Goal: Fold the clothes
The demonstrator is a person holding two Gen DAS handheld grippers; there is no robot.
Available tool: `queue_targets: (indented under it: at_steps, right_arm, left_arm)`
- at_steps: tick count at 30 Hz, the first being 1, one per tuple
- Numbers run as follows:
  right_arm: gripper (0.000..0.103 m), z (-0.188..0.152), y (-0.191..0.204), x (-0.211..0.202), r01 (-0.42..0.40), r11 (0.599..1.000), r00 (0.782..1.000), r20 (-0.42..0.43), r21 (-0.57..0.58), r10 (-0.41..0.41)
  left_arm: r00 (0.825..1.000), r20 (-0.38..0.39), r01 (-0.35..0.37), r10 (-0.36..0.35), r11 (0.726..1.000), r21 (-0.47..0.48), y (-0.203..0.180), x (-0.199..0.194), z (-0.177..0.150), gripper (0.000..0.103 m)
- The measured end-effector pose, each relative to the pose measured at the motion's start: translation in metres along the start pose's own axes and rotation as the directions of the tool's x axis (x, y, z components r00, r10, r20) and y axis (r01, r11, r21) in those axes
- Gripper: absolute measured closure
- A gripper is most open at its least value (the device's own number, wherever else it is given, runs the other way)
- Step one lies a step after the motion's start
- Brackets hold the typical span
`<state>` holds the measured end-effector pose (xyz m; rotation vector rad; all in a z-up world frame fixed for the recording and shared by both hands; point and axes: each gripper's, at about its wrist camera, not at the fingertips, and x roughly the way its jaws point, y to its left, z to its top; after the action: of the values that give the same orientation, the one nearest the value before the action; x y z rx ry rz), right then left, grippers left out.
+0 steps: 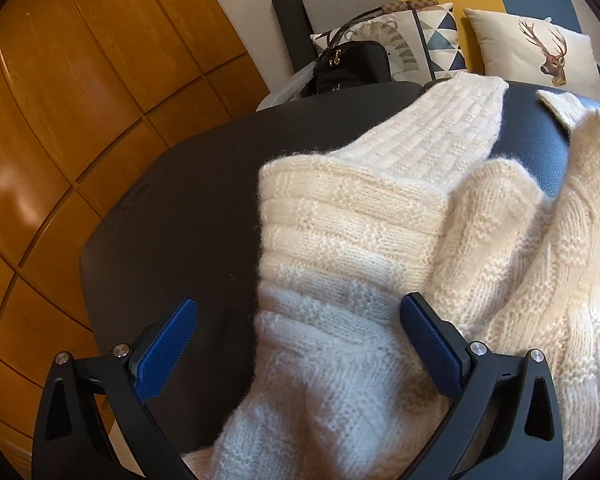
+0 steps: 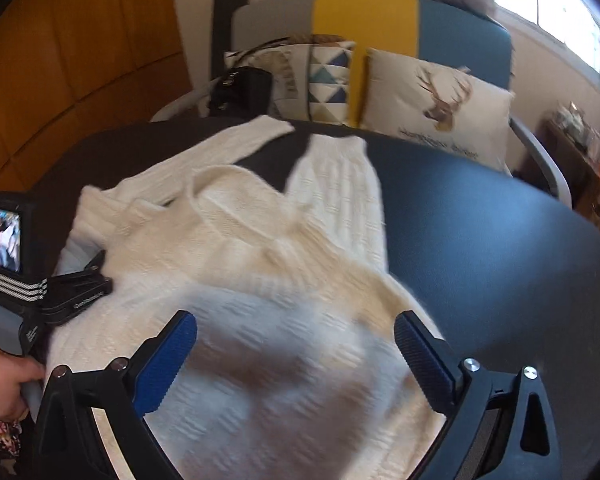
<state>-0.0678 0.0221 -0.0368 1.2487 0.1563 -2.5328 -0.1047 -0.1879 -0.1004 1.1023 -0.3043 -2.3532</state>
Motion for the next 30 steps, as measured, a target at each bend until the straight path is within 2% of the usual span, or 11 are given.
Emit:
queue_targets:
  at_steps: [4,6,12,16,19,21,23,24,26,28,30]
  right_arm:
    - [0.000,-0.004,0.025,0.061,0.009,0.992,0.982,-0.185,-0.130,-0.034]
    - [0.000,0.003,0.027,0.073,0.005,0.993,0.991,-0.135,-0.117,-0.021]
    - [0.000,0.008,0.031,0.094,0.004,0.993,0.995,-0.095,-0.115,-0.015]
    - [0.000,0.000,0.030,0.096,0.010,0.994,0.997,-0.074,-0.113,-0.019]
    - [0.000,-0.006,0.026,0.091,-0.016,0.993,0.996,-0.084,-0.114,0.007]
    - [0.001,-0.007,0.021,0.080,-0.056,0.989,0.993,-0.109,-0.139,0.041]
    - [0.015,0.003,0.000,0.053,-0.114,0.988,0.993,-0.048,-0.101,0.110]
    - [0.015,0.009,-0.012,0.038,-0.145,0.987,0.989,-0.005,-0.073,0.145]
    - [0.015,0.033,-0.040,0.029,-0.084,0.996,0.995,0.042,-0.014,0.085]
    - [0.014,0.061,-0.062,0.040,0.034,0.999,0.999,0.003,0.024,-0.034]
    - [0.014,0.087,-0.083,0.064,0.138,0.990,0.989,-0.065,0.034,-0.136]
  left_arm:
    - [1.000,-0.004,-0.001,0.001,1.000,-0.010,0.004,-0.005,-0.004,0.000]
    - [1.000,-0.014,0.000,0.000,1.000,-0.018,0.007,-0.006,-0.007,0.000]
    - [0.992,-0.120,0.027,-0.029,0.999,-0.022,0.009,-0.013,0.020,0.000]
    - [0.999,-0.028,0.037,-0.035,0.995,0.095,-0.027,-0.026,0.041,0.000]
    - [0.998,0.048,-0.037,0.027,0.974,0.221,-0.054,-0.021,0.046,0.000]
    - [0.992,0.121,-0.051,0.023,0.971,0.233,-0.054,-0.018,0.050,0.000]
    - [0.997,0.083,-0.011,-0.005,0.982,0.187,-0.041,-0.006,0.063,0.000]
    - [0.998,0.060,0.001,-0.010,0.987,0.160,-0.035,0.000,0.071,0.000]
    - [0.999,0.037,-0.001,-0.004,0.992,0.129,-0.031,0.012,0.082,0.000]
    - [1.000,0.023,-0.010,0.007,0.994,0.111,-0.030,0.023,0.090,0.000]
    - [0.999,0.028,-0.023,0.020,0.994,0.111,-0.030,0.028,0.093,0.000]
